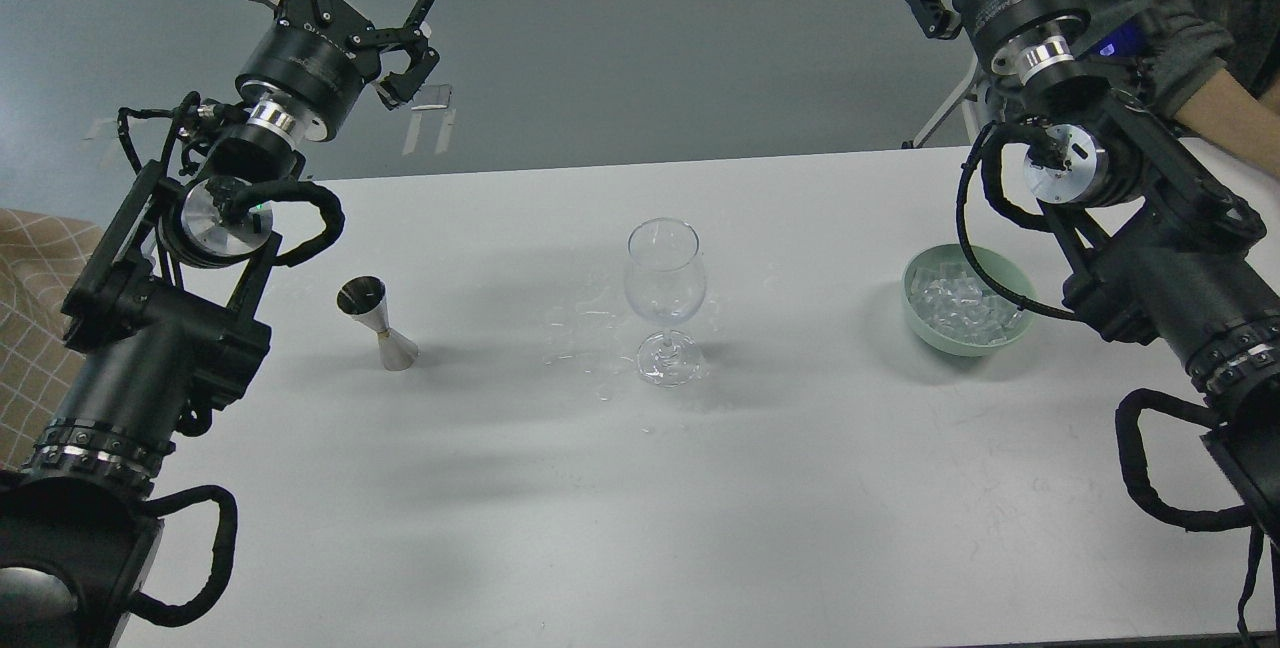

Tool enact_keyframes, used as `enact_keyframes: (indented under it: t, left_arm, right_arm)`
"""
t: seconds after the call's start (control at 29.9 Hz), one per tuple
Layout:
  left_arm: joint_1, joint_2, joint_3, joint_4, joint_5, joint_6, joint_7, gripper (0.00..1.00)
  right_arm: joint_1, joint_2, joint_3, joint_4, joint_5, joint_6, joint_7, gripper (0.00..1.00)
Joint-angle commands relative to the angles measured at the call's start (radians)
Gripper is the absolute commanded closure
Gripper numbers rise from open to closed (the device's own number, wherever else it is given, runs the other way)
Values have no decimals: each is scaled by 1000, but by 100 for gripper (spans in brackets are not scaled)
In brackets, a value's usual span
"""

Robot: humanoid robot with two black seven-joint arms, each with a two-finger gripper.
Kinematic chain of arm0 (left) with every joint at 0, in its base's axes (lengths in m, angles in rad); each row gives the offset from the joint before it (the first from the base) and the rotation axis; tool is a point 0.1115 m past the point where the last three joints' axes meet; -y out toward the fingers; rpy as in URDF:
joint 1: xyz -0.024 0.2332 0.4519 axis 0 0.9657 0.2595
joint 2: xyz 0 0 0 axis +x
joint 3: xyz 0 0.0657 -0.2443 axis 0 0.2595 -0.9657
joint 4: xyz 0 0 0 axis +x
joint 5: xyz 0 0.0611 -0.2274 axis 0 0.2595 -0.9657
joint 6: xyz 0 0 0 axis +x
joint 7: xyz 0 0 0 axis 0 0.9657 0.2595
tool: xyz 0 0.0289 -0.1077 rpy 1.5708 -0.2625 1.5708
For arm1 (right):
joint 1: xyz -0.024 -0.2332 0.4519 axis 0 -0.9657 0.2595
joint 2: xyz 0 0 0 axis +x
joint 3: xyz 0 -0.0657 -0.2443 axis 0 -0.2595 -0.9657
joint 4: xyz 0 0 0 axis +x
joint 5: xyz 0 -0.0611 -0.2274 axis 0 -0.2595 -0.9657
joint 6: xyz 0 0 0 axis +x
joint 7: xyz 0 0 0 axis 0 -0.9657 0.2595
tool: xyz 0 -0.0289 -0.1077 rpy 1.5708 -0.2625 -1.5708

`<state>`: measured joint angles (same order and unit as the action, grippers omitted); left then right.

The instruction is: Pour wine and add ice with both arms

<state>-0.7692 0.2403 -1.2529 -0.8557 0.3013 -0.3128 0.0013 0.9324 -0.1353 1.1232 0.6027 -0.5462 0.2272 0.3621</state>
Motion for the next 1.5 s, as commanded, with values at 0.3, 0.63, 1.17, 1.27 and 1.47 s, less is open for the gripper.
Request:
enact_keyframes:
  t: [0.3,0.63,1.17,1.27,1.47]
  left_arm:
    - [-1,-12,3,-6,13,18,62,2]
    - [34,7,-14,-57,12,4,45,2]
    - [38,40,-29,-63,-1,-31,121,3]
    - [56,42,-52,-111,-5,-25,128,4]
    - [192,65,-143,-299,-51,14,137,4]
  right_arm:
    - [-3,20,1,6,0,-12,1,0]
    - [-10,19,1,19,0,-12,1,0]
    - [-12,22,-3,20,0,-8,1,0]
    - [-15,20,-3,20,0,-8,1,0]
    - [-37,17,-3,35,0,-8,1,0]
